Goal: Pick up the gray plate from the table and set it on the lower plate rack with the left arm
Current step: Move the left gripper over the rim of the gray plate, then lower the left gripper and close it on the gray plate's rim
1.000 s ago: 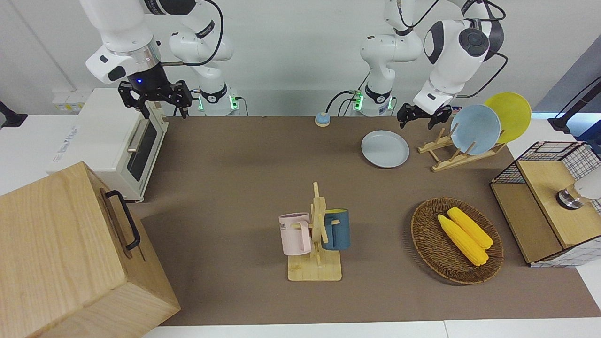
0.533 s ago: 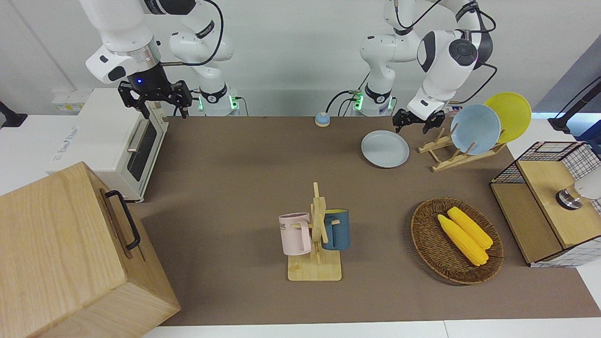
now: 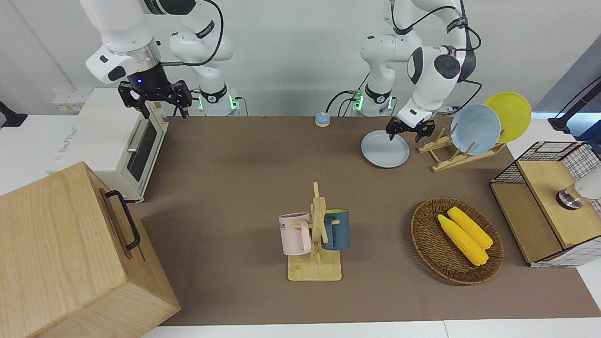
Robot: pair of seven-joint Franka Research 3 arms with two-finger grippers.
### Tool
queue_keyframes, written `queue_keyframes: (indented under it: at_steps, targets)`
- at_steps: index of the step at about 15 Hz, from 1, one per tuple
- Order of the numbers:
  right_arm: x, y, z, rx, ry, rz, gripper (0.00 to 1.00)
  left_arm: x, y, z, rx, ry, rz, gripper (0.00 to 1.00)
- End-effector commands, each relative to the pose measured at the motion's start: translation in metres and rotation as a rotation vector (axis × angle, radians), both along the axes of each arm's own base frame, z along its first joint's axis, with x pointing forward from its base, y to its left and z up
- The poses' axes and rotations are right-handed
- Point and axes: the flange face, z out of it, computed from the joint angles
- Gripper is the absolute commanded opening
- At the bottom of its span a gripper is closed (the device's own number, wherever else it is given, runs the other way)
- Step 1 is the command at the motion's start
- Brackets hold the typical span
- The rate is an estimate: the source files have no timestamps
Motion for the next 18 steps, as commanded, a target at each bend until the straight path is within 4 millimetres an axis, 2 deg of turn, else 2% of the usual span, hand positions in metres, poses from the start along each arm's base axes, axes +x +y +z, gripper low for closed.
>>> queue_keyframes:
  at_steps: [1, 5, 11, 18]
  targets:
    - [0.000, 0.001, 0.003, 0.003, -0.005, -0.003, 0.983, -0.002, -0.006, -0.021, 0.010, -0.033, -0.052, 1.00]
    - [0.000, 0.001, 0.003, 0.003, -0.005, -0.003, 0.983, 0.010, -0.004, -0.050, 0.001, -0.034, -0.104, 1.00]
    - [0.000, 0.001, 0.003, 0.003, -0.005, -0.003, 0.983, 0.013, -0.004, -0.049, 0.008, -0.055, -0.148, 1.00]
    - [0.000, 0.001, 0.003, 0.003, -0.004, -0.003, 0.983, 0.023, 0.005, -0.066, -0.001, -0.085, -0.244, 1.00]
